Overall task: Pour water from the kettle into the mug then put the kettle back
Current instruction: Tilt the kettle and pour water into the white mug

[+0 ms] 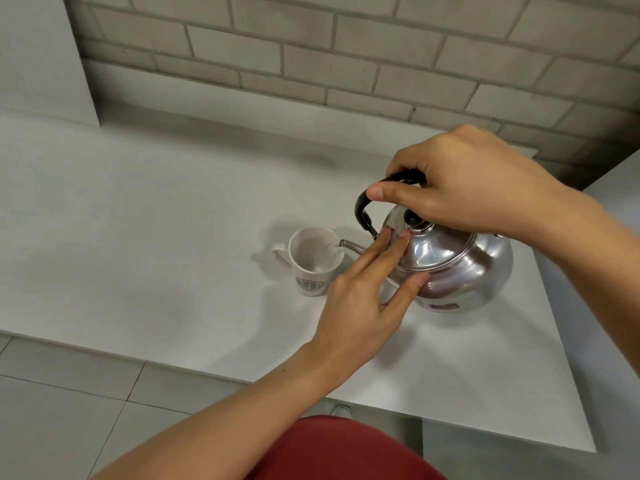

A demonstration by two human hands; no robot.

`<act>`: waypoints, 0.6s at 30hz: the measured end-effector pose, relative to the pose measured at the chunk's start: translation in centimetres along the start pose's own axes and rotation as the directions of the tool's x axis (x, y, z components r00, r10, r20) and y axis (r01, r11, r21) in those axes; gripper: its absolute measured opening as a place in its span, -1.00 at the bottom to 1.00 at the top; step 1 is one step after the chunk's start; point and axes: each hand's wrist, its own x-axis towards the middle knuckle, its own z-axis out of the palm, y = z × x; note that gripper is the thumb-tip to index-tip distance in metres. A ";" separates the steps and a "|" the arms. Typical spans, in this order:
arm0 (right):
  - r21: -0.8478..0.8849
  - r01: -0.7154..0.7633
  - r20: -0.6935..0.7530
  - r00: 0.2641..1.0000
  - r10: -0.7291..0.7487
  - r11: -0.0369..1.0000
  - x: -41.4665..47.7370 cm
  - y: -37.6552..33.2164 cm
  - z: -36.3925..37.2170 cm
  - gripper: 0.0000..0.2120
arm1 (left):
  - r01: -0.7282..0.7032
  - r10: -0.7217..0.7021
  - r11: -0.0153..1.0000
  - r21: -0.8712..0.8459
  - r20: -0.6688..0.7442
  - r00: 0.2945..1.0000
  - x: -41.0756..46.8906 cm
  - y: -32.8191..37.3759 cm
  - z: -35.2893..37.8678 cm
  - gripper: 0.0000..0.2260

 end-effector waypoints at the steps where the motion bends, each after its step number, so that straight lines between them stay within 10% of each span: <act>1: -0.011 0.011 0.005 1.000 -0.011 1.000 0.2 -0.2 0.0 -0.48 | 0.012 -0.012 1.000 -0.017 -0.004 1.000 -0.1 -0.1 0.0 -0.50; 18: -0.081 -0.011 0.072 0.997 0.017 0.997 1.2 -1.4 -0.2 -0.61 | 0.067 -0.063 0.981 -0.184 0.027 0.998 0.1 -0.7 0.7 -0.47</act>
